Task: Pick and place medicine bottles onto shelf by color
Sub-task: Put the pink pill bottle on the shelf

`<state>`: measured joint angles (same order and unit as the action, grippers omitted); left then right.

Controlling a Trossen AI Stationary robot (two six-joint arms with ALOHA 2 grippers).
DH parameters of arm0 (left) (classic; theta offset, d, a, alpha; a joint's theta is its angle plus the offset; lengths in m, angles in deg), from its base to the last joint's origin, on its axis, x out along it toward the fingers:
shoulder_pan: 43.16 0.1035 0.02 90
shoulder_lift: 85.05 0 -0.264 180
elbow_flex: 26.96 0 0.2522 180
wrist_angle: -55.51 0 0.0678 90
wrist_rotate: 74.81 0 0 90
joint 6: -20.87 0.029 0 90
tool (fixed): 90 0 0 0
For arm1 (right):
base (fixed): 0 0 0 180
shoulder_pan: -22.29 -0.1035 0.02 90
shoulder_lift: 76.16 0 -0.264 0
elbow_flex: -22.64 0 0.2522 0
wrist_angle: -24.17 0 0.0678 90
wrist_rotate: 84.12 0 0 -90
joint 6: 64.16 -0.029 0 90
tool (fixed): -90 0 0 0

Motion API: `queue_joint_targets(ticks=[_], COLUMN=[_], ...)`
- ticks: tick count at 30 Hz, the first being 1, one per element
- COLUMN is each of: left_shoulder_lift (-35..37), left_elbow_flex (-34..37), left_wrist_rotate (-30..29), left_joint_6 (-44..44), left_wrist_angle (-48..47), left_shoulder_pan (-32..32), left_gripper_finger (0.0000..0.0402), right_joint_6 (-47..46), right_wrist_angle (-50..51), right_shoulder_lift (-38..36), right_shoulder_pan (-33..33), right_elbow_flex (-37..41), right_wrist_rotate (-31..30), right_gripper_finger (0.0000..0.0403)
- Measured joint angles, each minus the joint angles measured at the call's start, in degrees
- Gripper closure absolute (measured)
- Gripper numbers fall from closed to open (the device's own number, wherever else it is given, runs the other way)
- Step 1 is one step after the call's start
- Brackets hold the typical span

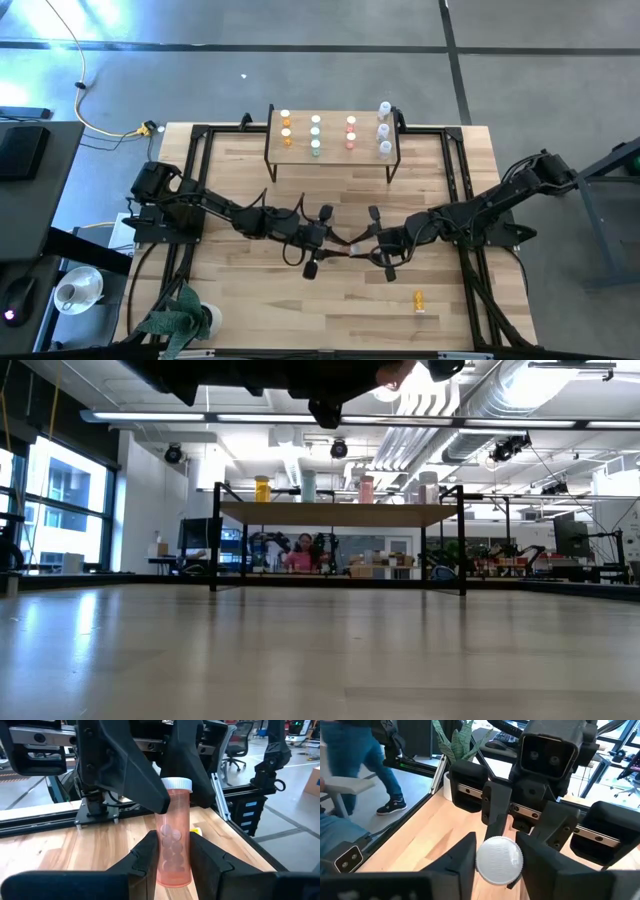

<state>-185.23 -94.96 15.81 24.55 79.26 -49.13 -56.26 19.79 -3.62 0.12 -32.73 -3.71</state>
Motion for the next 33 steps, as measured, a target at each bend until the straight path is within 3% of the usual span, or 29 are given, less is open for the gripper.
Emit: queue_joint_targets(ticks=[6, 17, 33], left_shoulder_lift=[0.0, 0.0, 0.0], left_elbow_flex=[0.0, 0.0, 0.0], left_wrist_rotate=[0.2, 0.0, 0.4], left_joint_6=[0.2, -0.1, 0.0], left_wrist_angle=[-0.3, -0.1, 0.1], left_shoulder_pan=[1.0, 2.7, 3.1], left_gripper_finger=[0.0316, 0.0284, 0.0304], right_joint_6=[0.1, -0.8, -3.0], right_wrist_angle=[0.4, 8.4, 8.1], right_shoulder_lift=[0.0, 0.0, 0.0], right_shoulder_pan=[0.0, 0.1, 0.1], right_elbow_flex=[0.0, -3.7, -3.7], right_wrist_rotate=[-1.3, -5.0, -5.5], right_gripper_finger=[0.0311, 0.0302, 0.0306])
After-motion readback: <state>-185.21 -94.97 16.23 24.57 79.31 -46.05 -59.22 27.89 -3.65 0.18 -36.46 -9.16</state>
